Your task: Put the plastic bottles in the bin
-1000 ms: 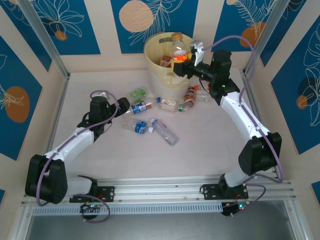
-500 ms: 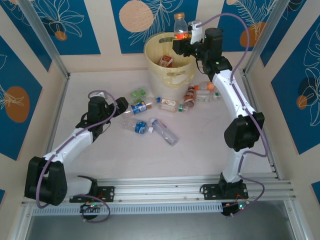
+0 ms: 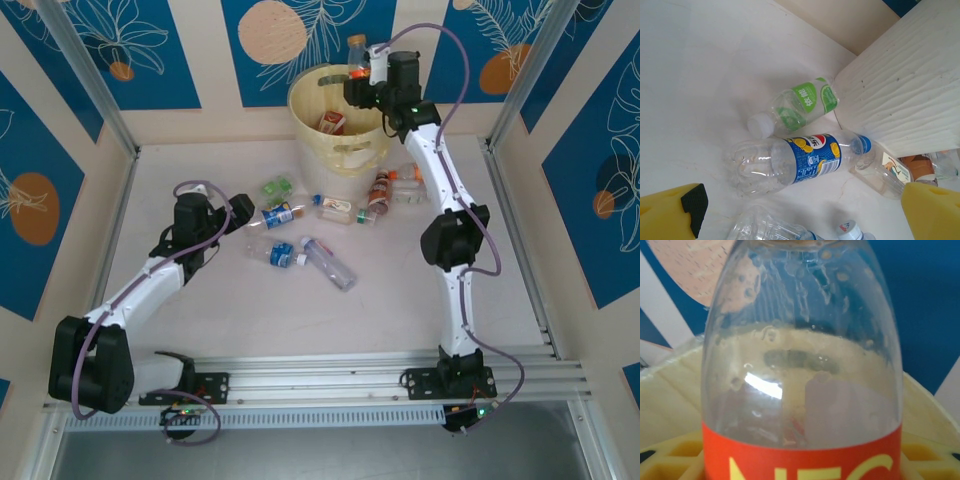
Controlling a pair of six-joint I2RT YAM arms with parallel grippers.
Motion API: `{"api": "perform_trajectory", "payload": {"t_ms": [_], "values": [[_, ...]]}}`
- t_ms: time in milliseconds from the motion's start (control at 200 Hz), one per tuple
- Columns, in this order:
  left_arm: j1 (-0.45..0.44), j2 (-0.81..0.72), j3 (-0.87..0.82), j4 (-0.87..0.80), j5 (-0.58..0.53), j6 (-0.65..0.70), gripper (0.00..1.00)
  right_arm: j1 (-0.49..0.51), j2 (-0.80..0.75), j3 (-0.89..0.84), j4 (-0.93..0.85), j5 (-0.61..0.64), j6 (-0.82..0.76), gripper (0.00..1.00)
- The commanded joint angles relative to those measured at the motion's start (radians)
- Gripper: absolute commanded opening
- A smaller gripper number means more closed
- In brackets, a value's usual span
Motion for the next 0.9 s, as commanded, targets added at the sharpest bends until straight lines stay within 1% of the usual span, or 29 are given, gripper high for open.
{"api": "perform_trajectory", "payload": {"t_ms": [0, 145, 230, 390, 520, 715, 895], "values": [[0.014, -0.019, -0.020, -0.013, -0.006, -0.022, 1.00, 0.038, 0.044, 0.075, -0.094, 0.189, -0.087, 0.58], [0.015, -0.016, -0.026, -0.013, -0.005, -0.026, 1.00, 0.074, 0.081, 0.073, -0.050, 0.394, -0.213, 0.67], [0.015, -0.013, -0.026, -0.012, -0.002, -0.029, 1.00, 0.081, 0.100, 0.084, -0.030, 0.457, -0.250, 0.72], [0.017, -0.014, -0.028, -0.012, 0.003, -0.028, 1.00, 0.090, 0.087, 0.104, -0.054, 0.414, -0.239, 0.80], [0.019, -0.014, -0.028, -0.020, 0.005, -0.028, 1.00, 0.100, 0.059, 0.104, -0.063, 0.383, -0.221, 0.81], [0.019, -0.019, -0.035, -0.035, -0.006, -0.027, 1.00, 0.109, 0.008, 0.102, -0.098, 0.376, -0.181, 0.83], [0.022, -0.006, -0.034, -0.040, -0.009, -0.035, 1.00, 0.111, -0.079, 0.016, -0.074, 0.351, -0.146, 0.87]]}}
